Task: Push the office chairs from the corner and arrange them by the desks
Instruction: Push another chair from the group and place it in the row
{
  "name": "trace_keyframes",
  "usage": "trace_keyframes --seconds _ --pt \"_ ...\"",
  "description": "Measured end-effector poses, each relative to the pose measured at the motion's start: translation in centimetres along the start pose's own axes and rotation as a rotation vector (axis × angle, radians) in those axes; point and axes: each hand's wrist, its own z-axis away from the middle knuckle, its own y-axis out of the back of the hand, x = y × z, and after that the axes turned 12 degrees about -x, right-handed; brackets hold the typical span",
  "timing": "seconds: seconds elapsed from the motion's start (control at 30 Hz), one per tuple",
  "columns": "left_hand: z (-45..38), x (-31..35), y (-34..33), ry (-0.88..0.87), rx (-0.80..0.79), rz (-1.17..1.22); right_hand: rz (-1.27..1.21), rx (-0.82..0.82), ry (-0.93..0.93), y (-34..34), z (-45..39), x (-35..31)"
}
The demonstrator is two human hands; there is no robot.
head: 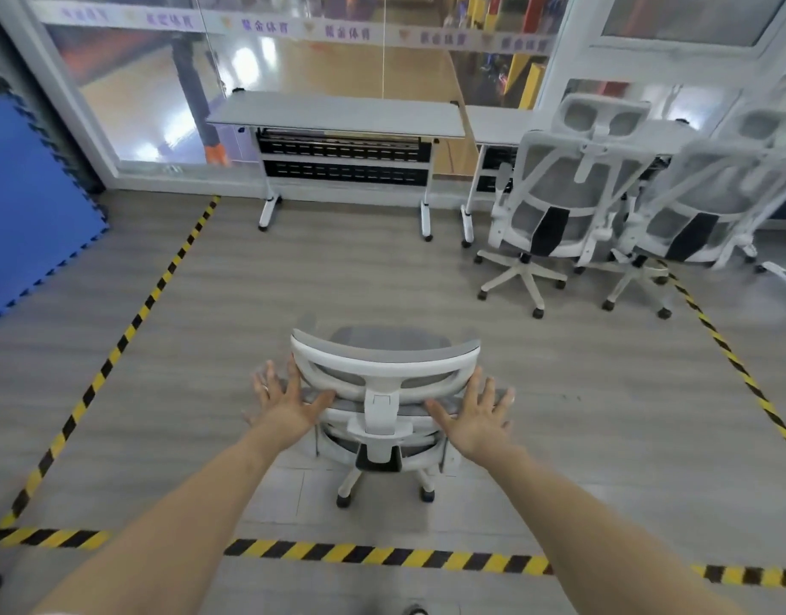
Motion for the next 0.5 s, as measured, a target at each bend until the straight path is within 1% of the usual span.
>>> trace_keyframes --seconds 0.13,0.23,0.37,0.5 --pt "-5.1 3.2 2.1 0.024 0.015 0.012 -0.002 0.000 0.014 4.0 -5.4 -1.7" --pt "-9.6 5.4 5.0 0.022 0.019 0.041 -0.001 0.006 0.036 7.4 -10.0 -3.9" --pt "-15.8 8.5 8.7 -0.018 0.034 0.058 0.010 0.028 0.050 11.2 -16.5 -7.0" --pt "-22.6 12.0 13.5 -0.053 0.028 0.026 0.015 0.046 0.032 15.4 -23.2 -10.9"
